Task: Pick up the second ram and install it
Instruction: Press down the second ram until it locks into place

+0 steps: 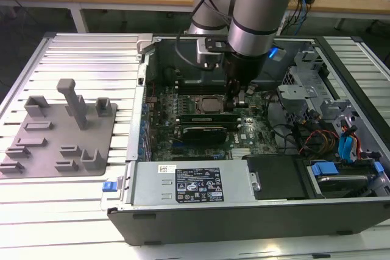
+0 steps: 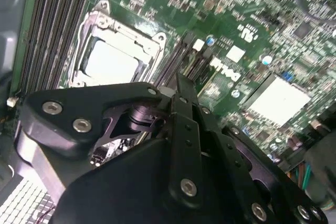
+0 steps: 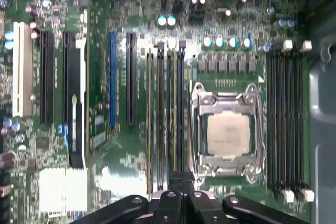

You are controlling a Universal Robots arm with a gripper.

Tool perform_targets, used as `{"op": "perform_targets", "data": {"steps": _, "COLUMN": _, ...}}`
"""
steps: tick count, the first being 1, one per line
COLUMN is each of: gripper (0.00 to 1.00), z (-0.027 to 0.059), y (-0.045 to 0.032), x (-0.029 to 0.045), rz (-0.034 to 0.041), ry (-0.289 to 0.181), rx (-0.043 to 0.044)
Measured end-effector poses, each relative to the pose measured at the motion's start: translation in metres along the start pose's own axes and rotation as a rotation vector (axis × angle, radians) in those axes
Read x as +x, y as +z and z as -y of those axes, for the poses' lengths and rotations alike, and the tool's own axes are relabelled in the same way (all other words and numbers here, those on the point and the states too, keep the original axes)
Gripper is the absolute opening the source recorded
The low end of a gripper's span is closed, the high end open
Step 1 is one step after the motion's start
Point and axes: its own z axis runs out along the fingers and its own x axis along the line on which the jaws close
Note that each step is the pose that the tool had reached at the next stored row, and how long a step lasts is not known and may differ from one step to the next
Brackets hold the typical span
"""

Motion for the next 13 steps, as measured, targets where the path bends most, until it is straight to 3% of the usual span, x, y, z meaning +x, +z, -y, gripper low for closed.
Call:
{"op": "perform_targets", "data": {"steps": 5, "gripper": 0.08, "z": 0.0105, "y": -0.0001, "x": 0.0000, "rz": -0.0001, "ry": 0.000, "rx": 0.0000}}
{"op": "perform_targets", "data": {"steps": 8, "gripper": 0.08, "z": 0.0106, "y": 0.0012, "x": 0.0001, "rz": -0.0010, "ry": -0.001, "rx": 0.0014}}
{"op": "perform_targets", "data": {"steps": 11, "gripper": 0.08, "z": 0.0091, "y": 0.0069, "x": 0.0005, "rz": -0.0011, "ry": -0.002, "rx": 0.0186}}
{"op": "perform_targets", "data": {"steps": 13, "gripper": 0.08, "z": 0.0091, "y": 0.0088, "x": 0.0006, "rz": -0.0015, "ry": 0.009, "rx": 0.0198}}
